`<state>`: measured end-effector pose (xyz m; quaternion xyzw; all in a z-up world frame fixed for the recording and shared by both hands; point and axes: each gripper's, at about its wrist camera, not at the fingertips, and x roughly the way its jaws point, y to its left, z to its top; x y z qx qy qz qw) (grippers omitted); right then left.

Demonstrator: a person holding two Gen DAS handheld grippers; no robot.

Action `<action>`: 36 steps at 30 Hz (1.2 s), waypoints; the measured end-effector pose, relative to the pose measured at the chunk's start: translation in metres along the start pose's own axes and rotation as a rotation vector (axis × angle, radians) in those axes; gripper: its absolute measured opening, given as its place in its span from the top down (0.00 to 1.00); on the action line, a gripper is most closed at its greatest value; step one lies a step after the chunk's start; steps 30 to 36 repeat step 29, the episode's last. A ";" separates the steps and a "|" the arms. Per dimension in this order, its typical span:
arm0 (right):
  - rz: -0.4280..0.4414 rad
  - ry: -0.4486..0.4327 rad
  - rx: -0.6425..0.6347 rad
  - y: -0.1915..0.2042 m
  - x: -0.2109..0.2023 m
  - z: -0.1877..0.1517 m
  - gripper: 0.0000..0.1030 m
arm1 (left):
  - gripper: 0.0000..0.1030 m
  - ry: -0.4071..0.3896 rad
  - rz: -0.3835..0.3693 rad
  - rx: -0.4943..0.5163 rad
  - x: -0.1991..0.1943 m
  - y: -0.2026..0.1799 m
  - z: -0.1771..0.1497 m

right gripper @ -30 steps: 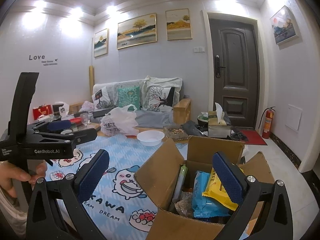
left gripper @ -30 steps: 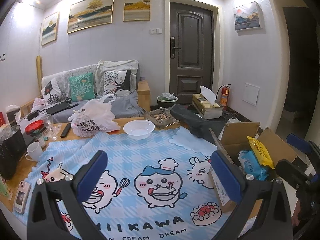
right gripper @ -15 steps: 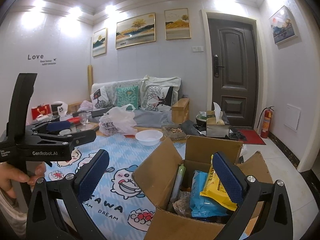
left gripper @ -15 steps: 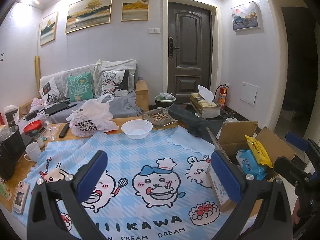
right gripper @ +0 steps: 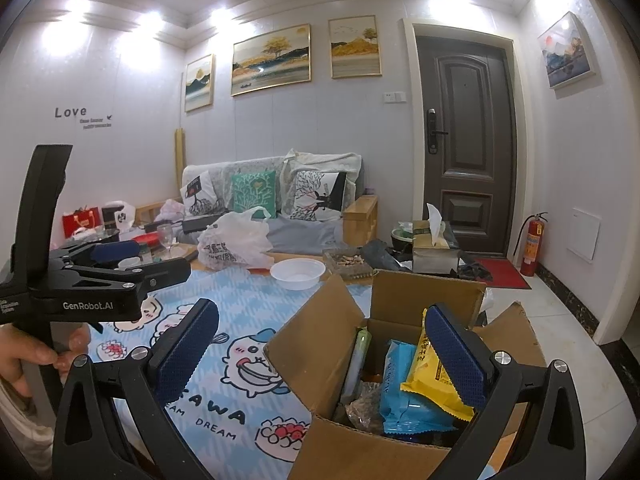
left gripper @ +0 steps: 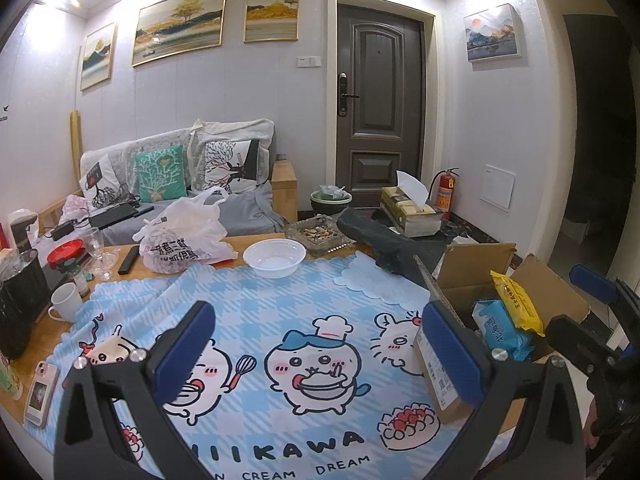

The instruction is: Organize snacks

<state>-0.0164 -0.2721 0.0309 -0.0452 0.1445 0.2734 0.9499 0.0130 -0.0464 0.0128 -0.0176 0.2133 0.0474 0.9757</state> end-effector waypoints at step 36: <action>0.001 0.004 0.000 -0.001 0.001 0.001 0.00 | 0.01 0.001 -0.025 0.004 -0.001 0.001 -0.002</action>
